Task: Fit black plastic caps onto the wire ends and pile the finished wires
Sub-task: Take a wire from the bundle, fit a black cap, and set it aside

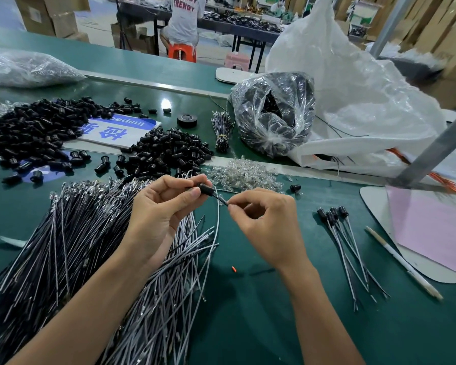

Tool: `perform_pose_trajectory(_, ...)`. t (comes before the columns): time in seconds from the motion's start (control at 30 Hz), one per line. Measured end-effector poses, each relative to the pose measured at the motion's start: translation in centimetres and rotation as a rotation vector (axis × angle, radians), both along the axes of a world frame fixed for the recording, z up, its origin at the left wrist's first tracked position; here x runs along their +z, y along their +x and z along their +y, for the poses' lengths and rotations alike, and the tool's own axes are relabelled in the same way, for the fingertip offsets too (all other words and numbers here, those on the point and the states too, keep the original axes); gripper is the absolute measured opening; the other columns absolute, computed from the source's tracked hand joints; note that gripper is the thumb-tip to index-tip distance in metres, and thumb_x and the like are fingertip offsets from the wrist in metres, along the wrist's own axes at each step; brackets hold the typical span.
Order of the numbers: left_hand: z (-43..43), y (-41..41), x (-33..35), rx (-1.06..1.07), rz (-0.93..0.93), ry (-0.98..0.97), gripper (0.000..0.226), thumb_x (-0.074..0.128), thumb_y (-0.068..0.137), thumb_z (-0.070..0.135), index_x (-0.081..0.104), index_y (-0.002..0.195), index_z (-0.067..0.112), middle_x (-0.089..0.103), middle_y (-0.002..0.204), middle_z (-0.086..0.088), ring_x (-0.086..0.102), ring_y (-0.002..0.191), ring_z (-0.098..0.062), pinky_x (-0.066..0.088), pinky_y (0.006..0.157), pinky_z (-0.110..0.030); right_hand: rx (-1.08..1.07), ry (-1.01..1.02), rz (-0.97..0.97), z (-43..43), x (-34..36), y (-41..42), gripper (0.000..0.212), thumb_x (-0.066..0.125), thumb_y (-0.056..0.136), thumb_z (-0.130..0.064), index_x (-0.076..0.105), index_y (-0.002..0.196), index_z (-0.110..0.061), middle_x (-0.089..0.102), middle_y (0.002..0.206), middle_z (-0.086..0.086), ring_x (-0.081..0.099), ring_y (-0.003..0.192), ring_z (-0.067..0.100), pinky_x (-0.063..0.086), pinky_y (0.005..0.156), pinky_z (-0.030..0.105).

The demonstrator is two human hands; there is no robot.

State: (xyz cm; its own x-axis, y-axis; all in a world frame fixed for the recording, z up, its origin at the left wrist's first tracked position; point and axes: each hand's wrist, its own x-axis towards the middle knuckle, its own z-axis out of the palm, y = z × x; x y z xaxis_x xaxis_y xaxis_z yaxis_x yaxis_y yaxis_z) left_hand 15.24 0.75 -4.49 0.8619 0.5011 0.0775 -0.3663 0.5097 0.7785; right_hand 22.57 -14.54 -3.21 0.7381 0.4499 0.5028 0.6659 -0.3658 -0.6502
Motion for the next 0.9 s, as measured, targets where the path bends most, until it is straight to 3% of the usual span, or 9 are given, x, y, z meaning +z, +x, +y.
perform_pose_trajectory(0.4, -0.6, 0.8, -0.3, -0.018, 0.056, 0.043, 0.015, 0.066, 0.067, -0.005, 0.06, 0.078, 0.002, 0.074, 0.096, -0.017, 0.073, 0.088, -0.025, 0.058, 0.074, -0.026, 0.03, -0.058, -0.019, -1.1, 0.5, 0.7, 0.01, 0.073, 0.078, -0.008, 0.076, 0.075, -0.018, 0.068, 0.068, -0.007, 0.061, 0.058, 0.01, 0.043, 0.059, 0.011)
perform_pose_trajectory(0.63, -1.2, 1.1, -0.4, -0.022, 0.076, 0.067, 0.015, 0.067, 0.066, -0.004, 0.059, 0.077, 0.003, 0.074, 0.097, -0.018, 0.073, 0.087, -0.024, 0.058, 0.074, -0.026, 0.019, -0.024, -0.053, -1.7, -0.2, 0.9, 0.01, 0.072, 0.078, -0.003, 0.076, 0.076, -0.011, 0.069, 0.07, -0.004, 0.062, 0.06, 0.012, 0.052, 0.06, 0.032)
perform_pose_trajectory(0.9, -1.3, 0.9, -0.7, -0.059, 0.093, 0.098, 0.016, 0.067, 0.066, -0.003, 0.059, 0.079, 0.002, 0.074, 0.099, -0.019, 0.073, 0.09, -0.026, 0.058, 0.077, -0.028, 0.011, -0.009, -0.066, -2.2, -0.5, 0.9, 0.009, 0.073, 0.08, -0.004, 0.076, 0.077, -0.011, 0.069, 0.073, -0.004, 0.06, 0.062, 0.011, 0.051, 0.061, 0.023)
